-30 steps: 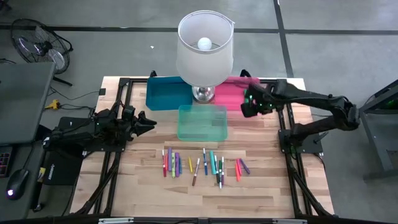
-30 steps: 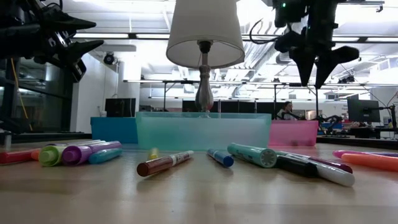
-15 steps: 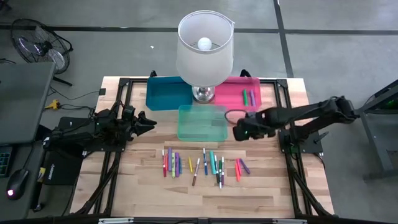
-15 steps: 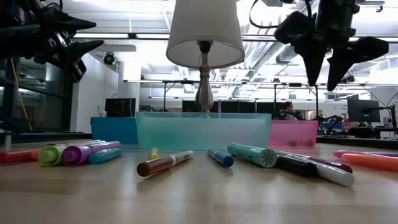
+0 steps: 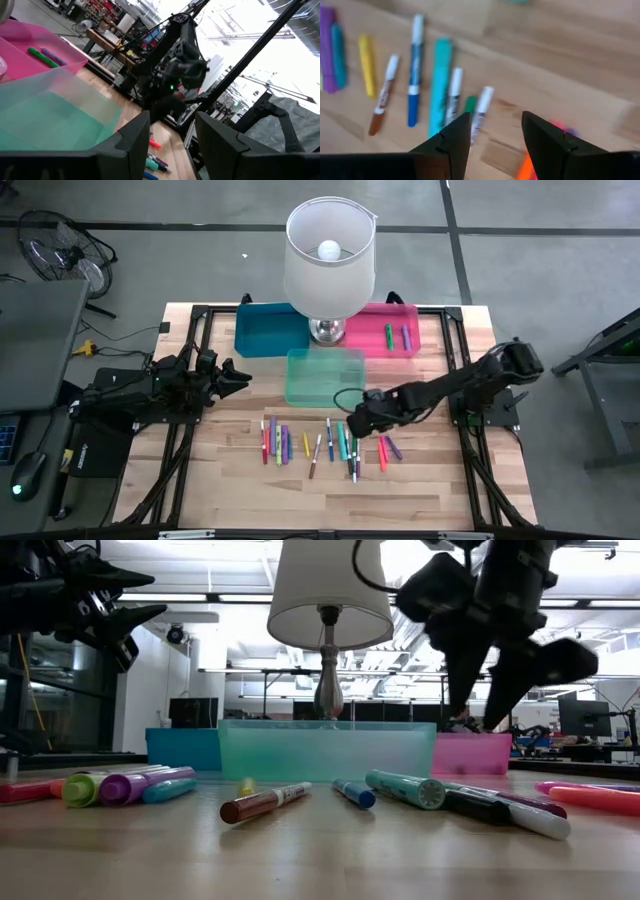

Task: Pick & Place Markers
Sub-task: Put the light blue highlighter pen into the red bin

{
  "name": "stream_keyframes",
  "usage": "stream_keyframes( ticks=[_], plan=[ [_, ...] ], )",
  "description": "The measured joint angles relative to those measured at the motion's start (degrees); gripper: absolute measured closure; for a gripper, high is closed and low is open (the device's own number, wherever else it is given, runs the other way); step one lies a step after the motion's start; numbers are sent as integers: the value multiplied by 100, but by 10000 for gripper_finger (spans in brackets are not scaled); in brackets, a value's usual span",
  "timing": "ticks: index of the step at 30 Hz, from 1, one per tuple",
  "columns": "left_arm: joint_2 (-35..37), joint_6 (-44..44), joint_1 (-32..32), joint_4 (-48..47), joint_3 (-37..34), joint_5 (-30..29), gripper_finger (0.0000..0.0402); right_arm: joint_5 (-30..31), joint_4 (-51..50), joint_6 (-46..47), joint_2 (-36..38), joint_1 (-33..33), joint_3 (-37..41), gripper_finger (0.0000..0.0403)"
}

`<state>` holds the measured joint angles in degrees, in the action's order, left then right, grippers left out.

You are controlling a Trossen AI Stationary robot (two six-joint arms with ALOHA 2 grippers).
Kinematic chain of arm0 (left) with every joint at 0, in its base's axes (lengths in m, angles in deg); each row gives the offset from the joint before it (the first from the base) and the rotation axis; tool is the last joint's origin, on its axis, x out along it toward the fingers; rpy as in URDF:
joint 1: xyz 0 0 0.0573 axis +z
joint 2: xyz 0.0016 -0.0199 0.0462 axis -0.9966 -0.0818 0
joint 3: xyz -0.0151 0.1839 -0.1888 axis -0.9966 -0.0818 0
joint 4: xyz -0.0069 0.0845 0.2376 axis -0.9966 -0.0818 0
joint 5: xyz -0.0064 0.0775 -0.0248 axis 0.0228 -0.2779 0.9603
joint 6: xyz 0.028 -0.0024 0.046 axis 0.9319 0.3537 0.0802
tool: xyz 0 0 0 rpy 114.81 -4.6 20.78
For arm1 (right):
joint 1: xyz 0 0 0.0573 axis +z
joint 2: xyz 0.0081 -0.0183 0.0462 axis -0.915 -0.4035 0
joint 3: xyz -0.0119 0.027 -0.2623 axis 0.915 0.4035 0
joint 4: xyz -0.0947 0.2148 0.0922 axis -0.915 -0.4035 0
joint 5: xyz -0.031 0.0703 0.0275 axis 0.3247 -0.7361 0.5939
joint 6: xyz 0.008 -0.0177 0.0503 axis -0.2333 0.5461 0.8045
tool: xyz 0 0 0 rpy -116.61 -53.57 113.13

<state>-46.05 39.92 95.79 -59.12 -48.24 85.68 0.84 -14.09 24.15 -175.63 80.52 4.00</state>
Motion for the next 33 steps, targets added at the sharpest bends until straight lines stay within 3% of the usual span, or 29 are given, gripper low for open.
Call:
stream_keyframes(
  ticks=[4, 11, 21, 33],
  plan=[
    [2, 2, -1, 0, 0, 9, 246, -208, 450, -2, -485, 148, -164, 238],
    [2, 2, -1, 2, 0, 9, 246, -229, 364, -89, -1062, 181, -887, 238],
    [0, 2, -1, 2, 0, 5, 246, -80, -1155, -248, -1805, -4, -2294, 238],
    [0, 0, -1, 0, 0, -11, 246, -124, -1756, -251, -2625, -24, -3175, 238]
  ],
)
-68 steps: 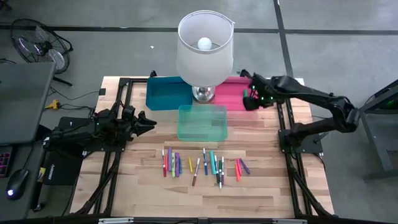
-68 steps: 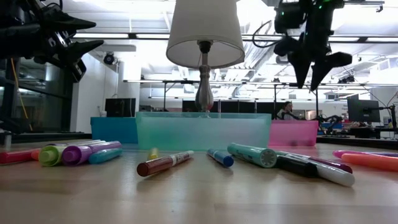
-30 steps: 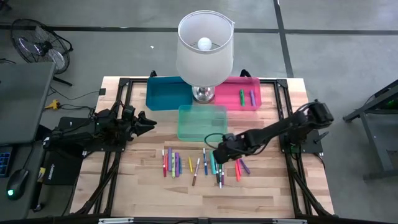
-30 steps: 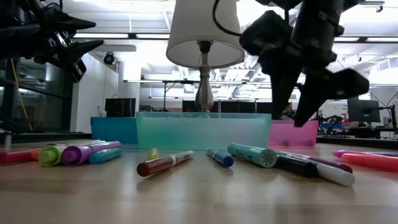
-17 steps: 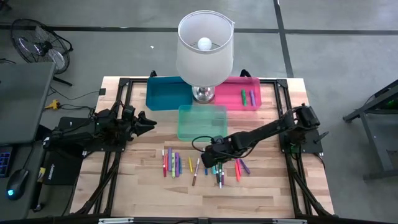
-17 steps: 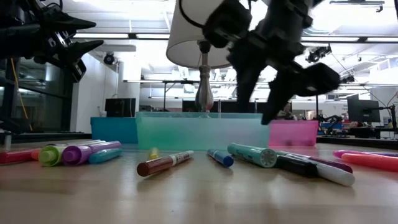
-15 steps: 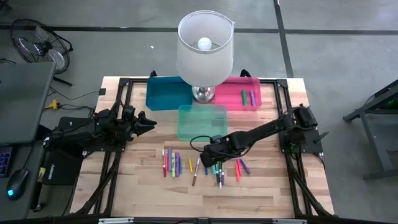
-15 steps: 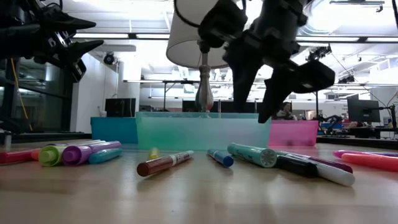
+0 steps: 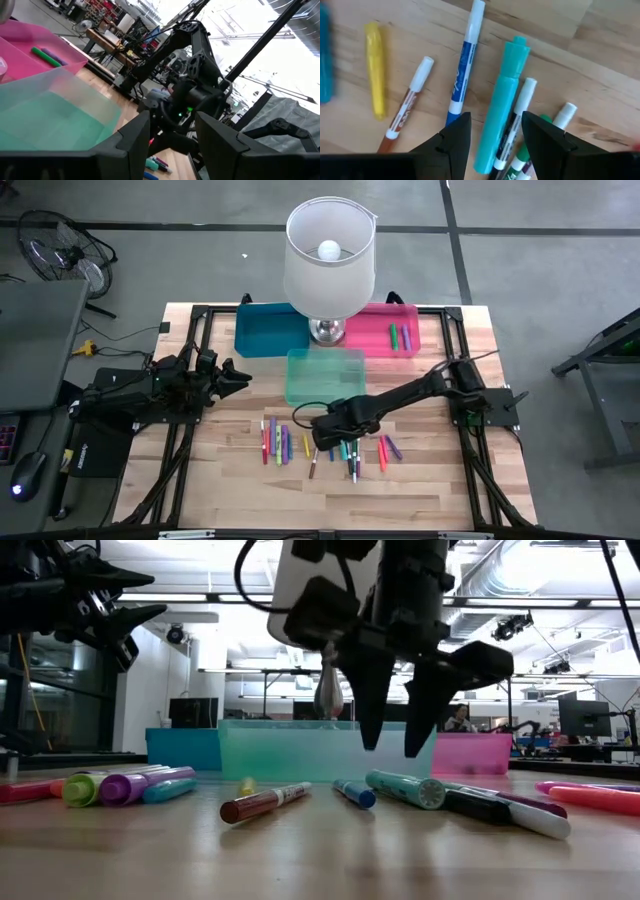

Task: Pick & Place Markers
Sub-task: Put the light blue highlighter pen into the red bin

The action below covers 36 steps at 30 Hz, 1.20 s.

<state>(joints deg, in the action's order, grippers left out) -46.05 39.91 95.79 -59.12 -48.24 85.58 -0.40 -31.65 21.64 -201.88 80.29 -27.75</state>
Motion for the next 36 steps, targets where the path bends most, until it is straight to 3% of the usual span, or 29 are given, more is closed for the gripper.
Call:
stream_keyframes(
  ticks=[36],
  plan=[
    [0, 1, 1, 0, 0, 17, 246, 59, 142, 162, -235, 1, -14, 238]
  ],
)
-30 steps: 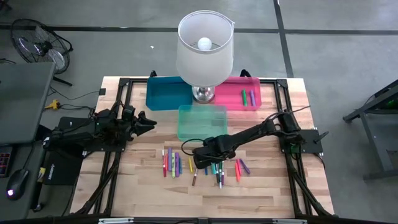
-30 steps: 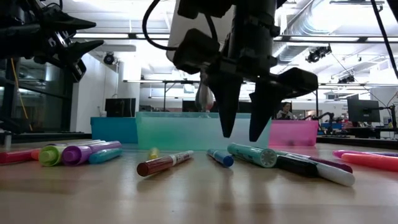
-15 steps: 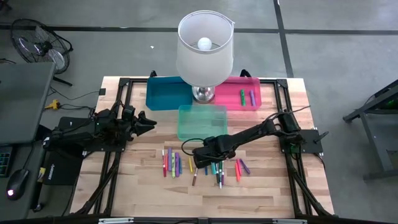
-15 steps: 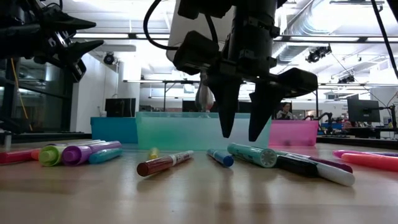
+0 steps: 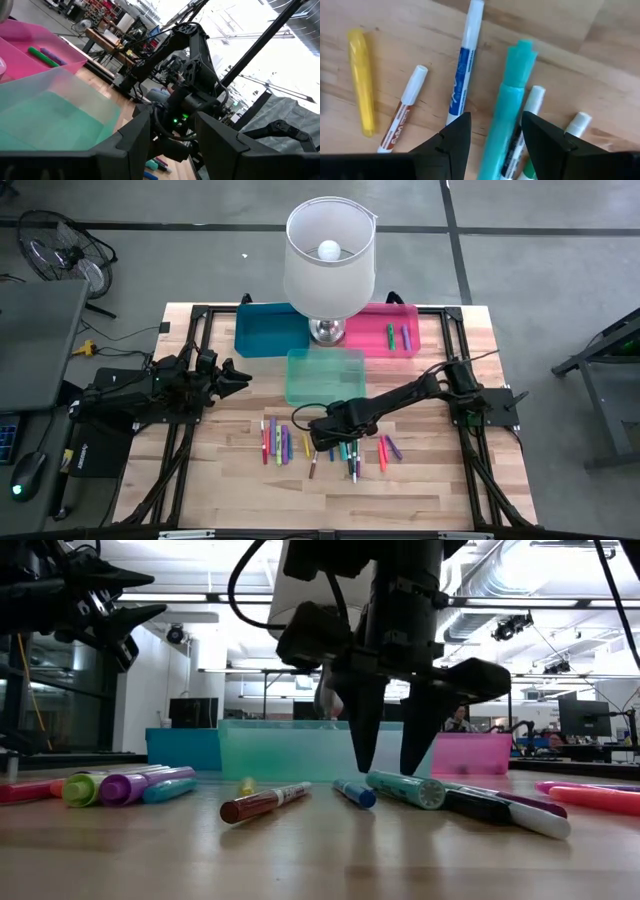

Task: Pick & Place Markers
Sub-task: Put the light blue highlighter pen into the red bin

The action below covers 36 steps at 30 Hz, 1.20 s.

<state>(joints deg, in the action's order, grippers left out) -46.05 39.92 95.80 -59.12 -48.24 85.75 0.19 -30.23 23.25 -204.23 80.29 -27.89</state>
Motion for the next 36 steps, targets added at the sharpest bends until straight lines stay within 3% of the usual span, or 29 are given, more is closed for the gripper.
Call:
stream_keyframes(
  ticks=[26, 29, 36],
  plan=[
    [1, 1, 1, -5, 0, -12, 246, -322, -43, 37, -424, -5, -33, 240],
    [0, 0, 1, -5, 0, -8, 246, -324, -72, 39, -428, -11, -27, 257],
    [0, 1, -1, -2, 0, -4, 246, -361, -131, 7, -435, -33, -15, 339]
  ],
)
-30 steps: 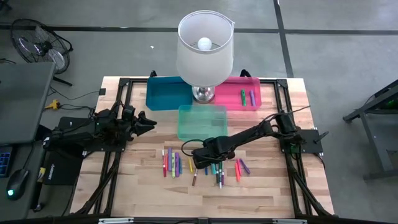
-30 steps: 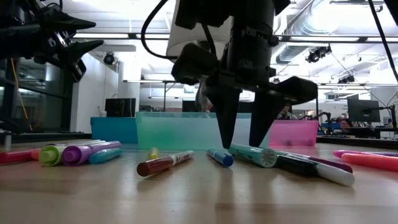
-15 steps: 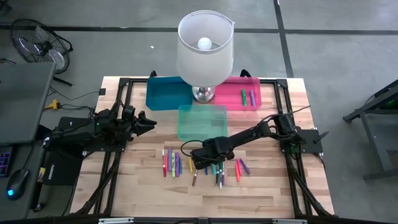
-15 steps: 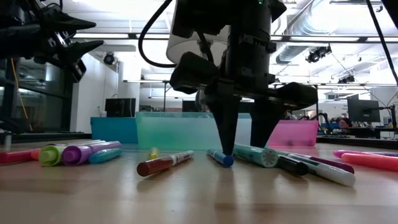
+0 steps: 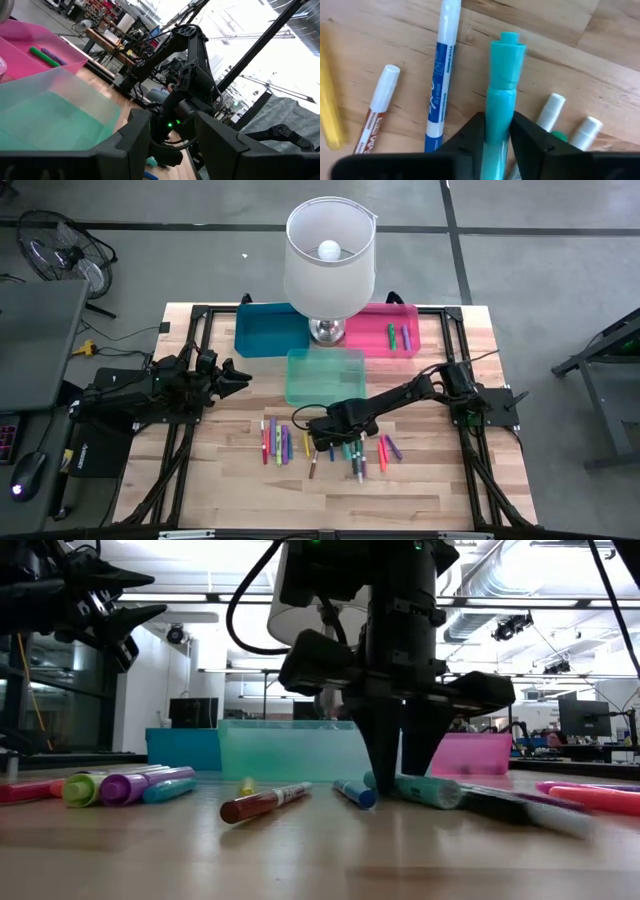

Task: Pick & Place Markers
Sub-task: Put the light blue highlighter pen into the red bin

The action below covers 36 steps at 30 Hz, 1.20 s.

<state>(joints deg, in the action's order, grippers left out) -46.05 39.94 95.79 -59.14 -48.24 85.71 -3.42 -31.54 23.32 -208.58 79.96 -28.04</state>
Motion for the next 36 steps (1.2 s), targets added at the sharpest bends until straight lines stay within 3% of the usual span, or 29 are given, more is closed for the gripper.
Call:
stream_keyframes(
  ticks=[9, 19, 28, 36],
  plan=[
    [2, 0, 0, 0, 0, 0, 246, -67, 34, -69, 82, -2, 7, 352],
    [2, -2, 2, 0, 0, -2, 246, 19, -634, 145, 809, -33, 25, 349],
    [1, -2, 1, 0, 0, -4, 246, 318, -1737, 611, 1726, -167, 26, 349],
    [2, -2, 2, 2, 0, -2, 246, 453, -3549, 797, 2436, -503, 17, 347]
  ],
)
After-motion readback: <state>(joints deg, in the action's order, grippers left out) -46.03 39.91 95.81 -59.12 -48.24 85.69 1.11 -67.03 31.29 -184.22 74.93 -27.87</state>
